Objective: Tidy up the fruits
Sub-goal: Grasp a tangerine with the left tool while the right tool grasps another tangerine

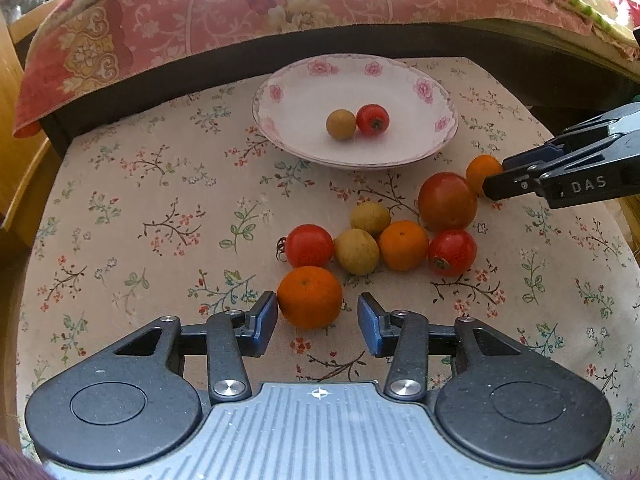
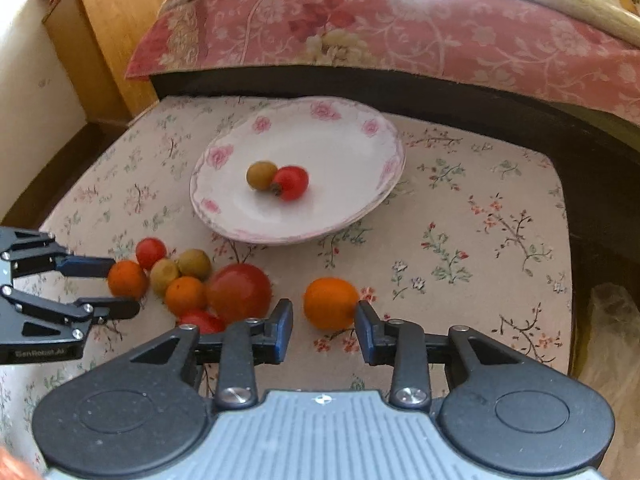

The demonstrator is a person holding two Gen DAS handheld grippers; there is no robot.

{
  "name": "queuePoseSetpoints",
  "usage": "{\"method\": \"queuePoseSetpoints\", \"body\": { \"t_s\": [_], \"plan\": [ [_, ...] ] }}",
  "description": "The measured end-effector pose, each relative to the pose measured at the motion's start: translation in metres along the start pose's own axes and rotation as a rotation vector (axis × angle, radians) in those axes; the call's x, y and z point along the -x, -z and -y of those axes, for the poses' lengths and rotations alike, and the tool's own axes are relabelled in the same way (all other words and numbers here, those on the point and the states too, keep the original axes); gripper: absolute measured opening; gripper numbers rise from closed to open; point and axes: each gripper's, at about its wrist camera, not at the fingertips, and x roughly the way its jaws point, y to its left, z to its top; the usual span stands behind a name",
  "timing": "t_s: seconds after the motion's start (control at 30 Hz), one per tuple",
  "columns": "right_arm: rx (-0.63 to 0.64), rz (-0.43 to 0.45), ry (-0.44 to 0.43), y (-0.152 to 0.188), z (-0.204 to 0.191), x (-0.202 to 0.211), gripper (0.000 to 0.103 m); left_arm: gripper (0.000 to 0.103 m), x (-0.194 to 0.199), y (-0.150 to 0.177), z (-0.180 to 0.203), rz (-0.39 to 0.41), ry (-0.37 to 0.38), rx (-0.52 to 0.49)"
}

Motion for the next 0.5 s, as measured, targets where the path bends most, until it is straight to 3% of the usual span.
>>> {"method": "queuePoseSetpoints", "body": {
  "t_s": [0.5],
  "plan": [
    [-0.008,-0.006,0.024,-0.004,-0.004,-0.017,0.037,0.056,-0.007,0.002,0.001,-0.005,0.006,0.011]
  ]
}}
